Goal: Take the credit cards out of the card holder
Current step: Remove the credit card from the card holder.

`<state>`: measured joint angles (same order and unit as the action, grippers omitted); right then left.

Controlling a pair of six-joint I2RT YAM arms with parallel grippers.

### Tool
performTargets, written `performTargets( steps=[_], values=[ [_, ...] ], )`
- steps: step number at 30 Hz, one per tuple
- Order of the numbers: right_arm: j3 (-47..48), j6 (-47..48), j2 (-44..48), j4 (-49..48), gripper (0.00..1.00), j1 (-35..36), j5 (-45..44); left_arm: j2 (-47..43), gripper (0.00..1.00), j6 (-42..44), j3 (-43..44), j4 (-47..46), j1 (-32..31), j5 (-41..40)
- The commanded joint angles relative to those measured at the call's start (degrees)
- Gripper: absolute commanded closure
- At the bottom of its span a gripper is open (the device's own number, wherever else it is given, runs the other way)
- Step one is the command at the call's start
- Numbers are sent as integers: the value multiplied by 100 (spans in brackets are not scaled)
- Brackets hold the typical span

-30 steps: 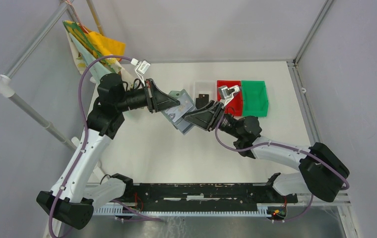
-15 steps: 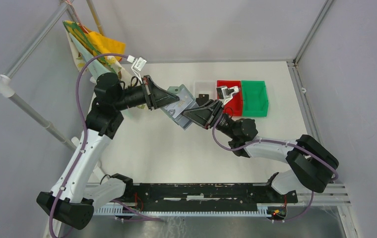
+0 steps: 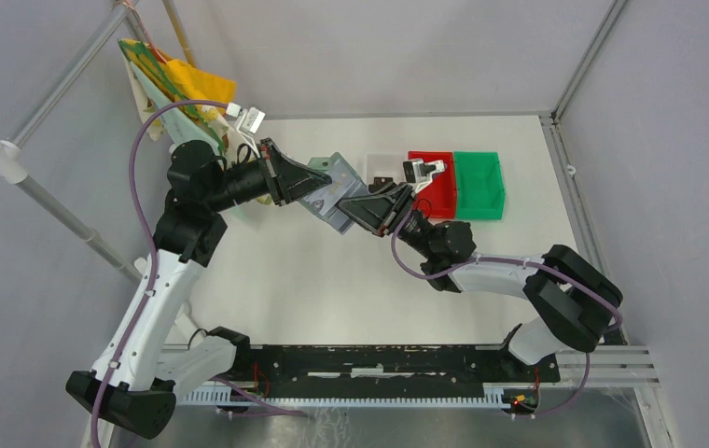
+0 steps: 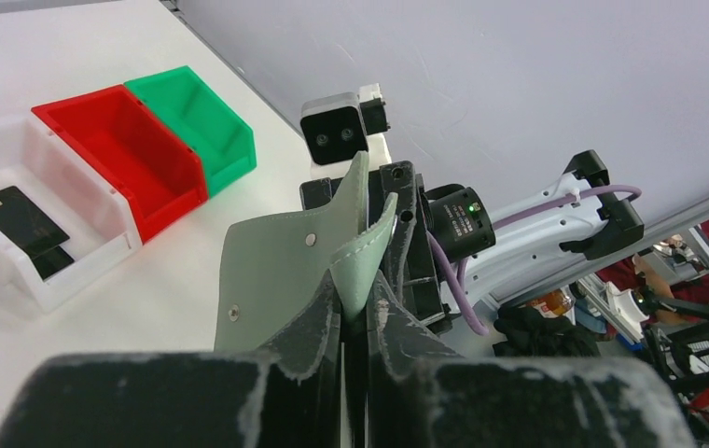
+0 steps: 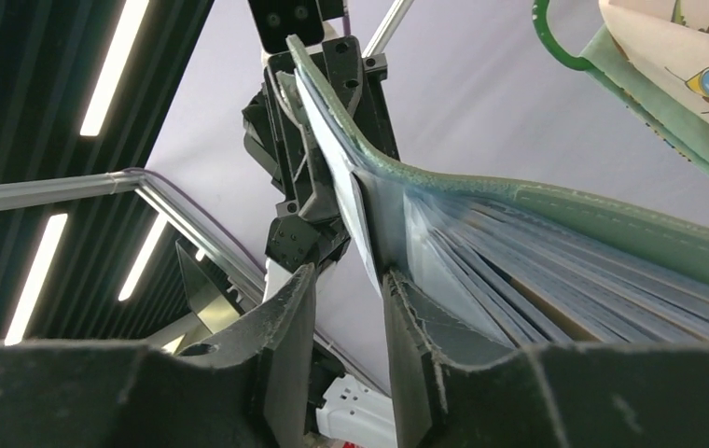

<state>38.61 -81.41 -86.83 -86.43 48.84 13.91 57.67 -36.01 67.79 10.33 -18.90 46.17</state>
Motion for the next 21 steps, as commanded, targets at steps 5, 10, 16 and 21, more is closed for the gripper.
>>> performTargets(
  steps=[5, 10, 16, 21],
  values=[
    [721, -56, -73, -1257, 71, 82, -719, 15, 80, 141, -243, 513, -156, 955],
    [829, -98, -134, -1275, 88, 82, -620, 17, 82, 149, -282, 544, -158, 1054],
    [568, -44, -12, -1616, 94, 82, -466, 28, 86, 584, -41, 973, -156, 754],
    [240, 185, 247, -1629, 82, 99, -217, -51, 96, 680, 45, 1021, -153, 548]
  ],
)
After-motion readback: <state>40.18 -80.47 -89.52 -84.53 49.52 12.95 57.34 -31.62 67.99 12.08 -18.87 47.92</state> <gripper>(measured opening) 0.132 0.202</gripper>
